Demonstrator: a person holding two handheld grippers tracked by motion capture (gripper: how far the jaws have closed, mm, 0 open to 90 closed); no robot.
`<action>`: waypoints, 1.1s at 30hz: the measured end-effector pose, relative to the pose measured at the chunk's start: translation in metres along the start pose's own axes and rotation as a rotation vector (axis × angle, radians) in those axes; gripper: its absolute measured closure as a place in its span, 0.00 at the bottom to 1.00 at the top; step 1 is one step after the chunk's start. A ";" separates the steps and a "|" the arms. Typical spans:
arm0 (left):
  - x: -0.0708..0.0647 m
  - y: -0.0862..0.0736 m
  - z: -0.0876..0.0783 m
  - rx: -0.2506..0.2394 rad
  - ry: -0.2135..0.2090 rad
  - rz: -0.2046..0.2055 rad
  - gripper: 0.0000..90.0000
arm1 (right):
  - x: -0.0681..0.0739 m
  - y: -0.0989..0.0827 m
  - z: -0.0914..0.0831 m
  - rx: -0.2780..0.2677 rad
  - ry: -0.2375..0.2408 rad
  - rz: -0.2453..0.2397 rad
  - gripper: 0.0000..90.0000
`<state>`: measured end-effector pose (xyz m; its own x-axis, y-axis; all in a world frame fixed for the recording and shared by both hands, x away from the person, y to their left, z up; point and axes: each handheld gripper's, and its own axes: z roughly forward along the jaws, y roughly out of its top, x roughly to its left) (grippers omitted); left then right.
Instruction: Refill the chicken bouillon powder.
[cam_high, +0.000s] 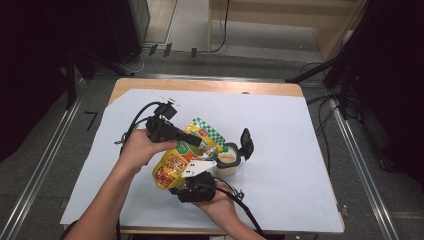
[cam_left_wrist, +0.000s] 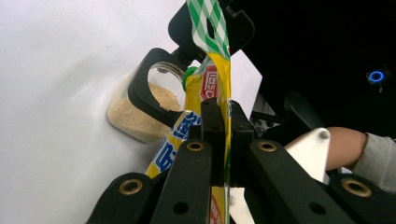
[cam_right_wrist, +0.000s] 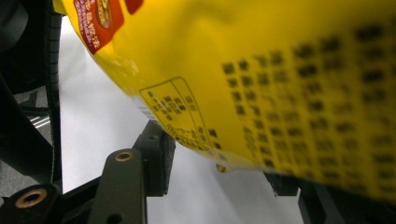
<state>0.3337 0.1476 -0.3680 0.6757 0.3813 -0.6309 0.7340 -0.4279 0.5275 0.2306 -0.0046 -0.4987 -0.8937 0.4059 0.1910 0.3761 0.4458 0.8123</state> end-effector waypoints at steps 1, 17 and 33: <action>0.000 -0.001 -0.003 -0.007 -0.005 -0.003 1.00 | 0.000 0.000 0.000 0.000 -0.003 -0.002 0.57; 0.005 -0.011 -0.042 -0.118 -0.021 -0.013 1.00 | -0.003 0.004 -0.008 -0.040 -0.017 0.038 0.54; 0.012 -0.020 -0.078 -0.240 0.078 -0.023 1.00 | -0.012 0.011 -0.020 -0.070 -0.026 0.060 0.54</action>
<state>0.3325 0.2245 -0.3412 0.6548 0.4547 -0.6037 0.7385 -0.2150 0.6391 0.2410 -0.0205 -0.4811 -0.8630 0.4513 0.2271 0.4102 0.3635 0.8365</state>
